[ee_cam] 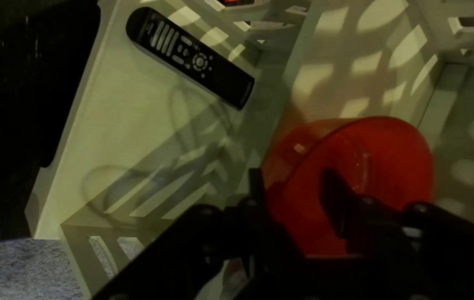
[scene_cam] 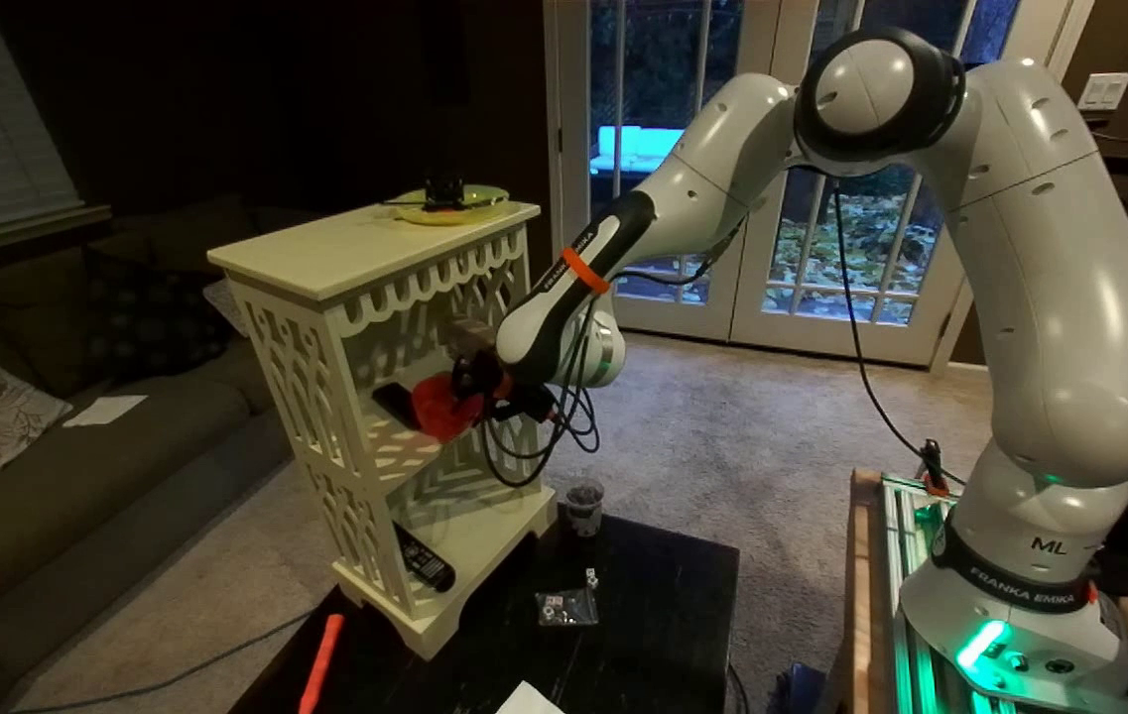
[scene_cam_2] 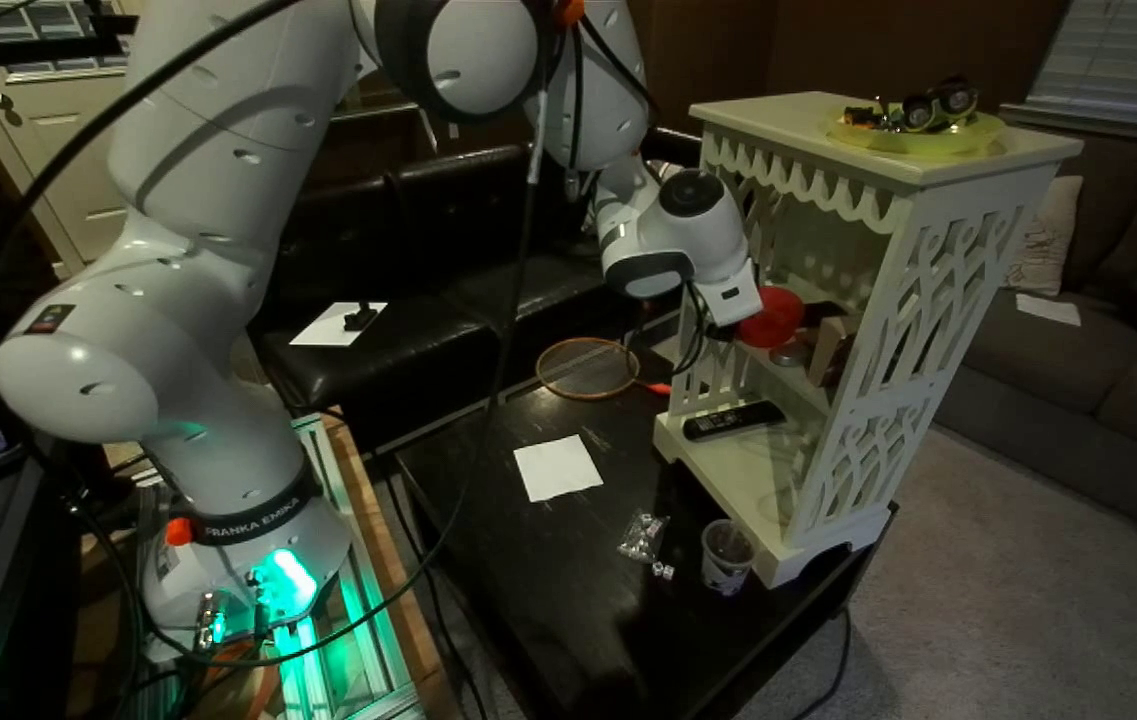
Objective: Move the orange bowl to the left.
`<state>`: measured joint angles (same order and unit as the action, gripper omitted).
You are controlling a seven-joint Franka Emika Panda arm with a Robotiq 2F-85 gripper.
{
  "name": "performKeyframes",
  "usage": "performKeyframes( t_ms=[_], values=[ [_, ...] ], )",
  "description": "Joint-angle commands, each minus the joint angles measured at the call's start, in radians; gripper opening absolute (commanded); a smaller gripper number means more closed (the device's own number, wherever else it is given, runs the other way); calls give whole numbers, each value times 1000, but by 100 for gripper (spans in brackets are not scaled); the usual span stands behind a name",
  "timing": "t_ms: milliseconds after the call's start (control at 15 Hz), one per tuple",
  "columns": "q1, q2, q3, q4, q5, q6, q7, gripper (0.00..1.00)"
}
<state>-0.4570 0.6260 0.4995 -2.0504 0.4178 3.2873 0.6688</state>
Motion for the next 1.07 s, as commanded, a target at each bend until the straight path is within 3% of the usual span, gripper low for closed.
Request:
performKeyframes(
  t_ms=[0,133,400,467,800,1000],
  values=[
    [-16,32,14,25,-17,26,-19,11],
    [-15,32,11,22,-15,28,-20,1],
    [-32,-7,36,-24,-16,20,-29,1],
    [-53,-17,66,-41,-21,19,-38,1],
    [-242,8,339,-82,-29,47,-91,1],
    [-268,34,384,-71,2,67,-99,1]
  ],
)
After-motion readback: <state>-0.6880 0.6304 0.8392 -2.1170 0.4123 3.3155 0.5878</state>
